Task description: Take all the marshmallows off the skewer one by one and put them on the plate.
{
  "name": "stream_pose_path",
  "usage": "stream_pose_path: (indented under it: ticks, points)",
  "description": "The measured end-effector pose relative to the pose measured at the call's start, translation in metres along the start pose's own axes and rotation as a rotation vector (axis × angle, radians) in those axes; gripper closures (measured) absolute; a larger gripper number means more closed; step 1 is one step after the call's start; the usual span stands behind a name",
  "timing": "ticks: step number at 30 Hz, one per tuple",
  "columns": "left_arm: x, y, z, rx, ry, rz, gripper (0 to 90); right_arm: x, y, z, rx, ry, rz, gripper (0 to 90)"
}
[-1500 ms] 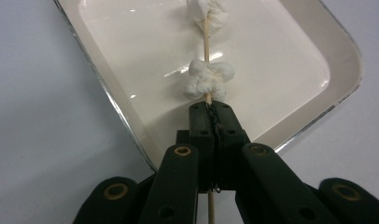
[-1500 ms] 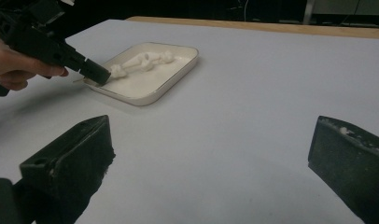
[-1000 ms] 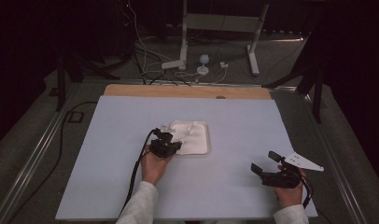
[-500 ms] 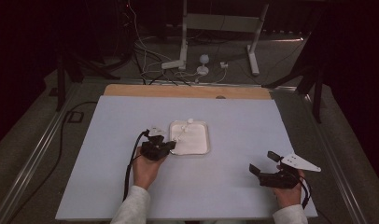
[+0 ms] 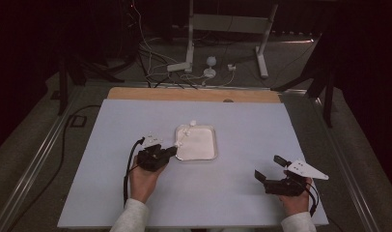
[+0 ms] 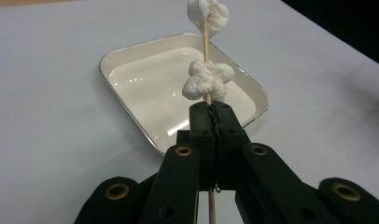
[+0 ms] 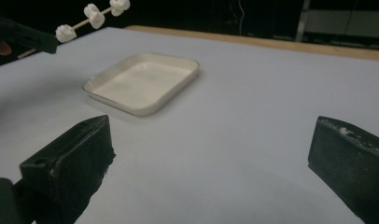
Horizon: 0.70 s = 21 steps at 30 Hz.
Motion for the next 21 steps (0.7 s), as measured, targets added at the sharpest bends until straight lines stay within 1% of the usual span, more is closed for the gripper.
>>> stream_pose_path:
  ticks: [1,3,4,5,6,7,8,9,10,11,12,13,15,17,19,20,21]
  points:
    - [0.001,-0.001,0.002,0.006,0.0,0.0,89.6,0.0,0.0,0.0,0.0,0.0,0.0,0.0]
    - [0.002,-0.003,0.005,0.021,0.001,-0.007,89.6,-0.004,0.002,-0.004,-0.006,0.023,0.001,0.0]
    - [0.002,-0.004,0.008,0.026,0.004,-0.019,89.6,-0.005,0.003,-0.006,-0.01,0.034,-0.004,0.0]
    - [0.003,-0.005,0.01,0.032,0.004,-0.026,89.6,-0.005,0.003,-0.006,-0.01,0.034,-0.004,0.0]
    - [0.003,-0.006,0.012,0.039,0.004,-0.03,89.6,-0.007,0.005,-0.007,-0.014,0.044,-0.006,0.0]
    - [0.003,-0.008,0.015,0.046,0.003,-0.042,89.6,-0.011,0.01,-0.01,-0.019,0.064,0.004,0.0]
    - [0.004,-0.009,0.017,0.054,0.002,-0.042,89.6,-0.014,0.012,-0.012,-0.017,0.075,0.007,0.0]
    - [0.004,-0.01,0.02,0.064,-0.001,-0.042,89.6,-0.014,0.012,-0.012,-0.017,0.075,0.007,0.0]
    - [0.004,-0.012,0.022,0.076,-0.007,-0.04,89.6,-0.019,0.017,-0.015,-0.018,0.093,0.013,0.0]
    - [0.005,-0.013,0.024,0.085,-0.008,-0.044,89.6,-0.019,0.017,-0.015,-0.018,0.093,0.013,0.0]
    - [0.005,-0.015,0.026,0.093,-0.01,-0.047,89.6,-0.024,0.022,-0.02,-0.019,0.108,0.011,0.0]
    - [0.006,-0.016,0.027,0.103,-0.016,-0.048,89.6,-0.024,0.022,-0.02,-0.019,0.108,0.011,0.0]
    - [0.007,-0.017,0.029,0.107,-0.026,-0.055,89.6,-0.028,0.027,-0.026,-0.021,0.111,0.014,0.0]
    - [0.009,-0.019,0.031,0.124,-0.036,-0.057,89.5,-0.033,0.032,-0.033,-0.027,0.12,0.007,0.0]
    - [0.011,-0.021,0.033,0.124,-0.036,-0.07,89.5,-0.039,0.037,-0.039,-0.026,0.128,0.001,0.0]
    - [0.011,-0.021,0.034,0.13,-0.038,-0.075,89.5,-0.045,0.042,-0.045,-0.043,0.128,-0.004,0.0]
    - [0.011,-0.022,0.036,0.137,-0.038,-0.076,89.5,-0.045,0.042,-0.045,-0.043,0.128,-0.004,0.0]
Point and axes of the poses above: each handheld gripper's, and its own axes: z roughly backward along the jaws, y roughly out of its top, x roughly to its right, the point moved 1 cm from there along -z, roughly forward along the jaws, and after that the axes turned 12 degrees about -z, right-handed, at the moved point
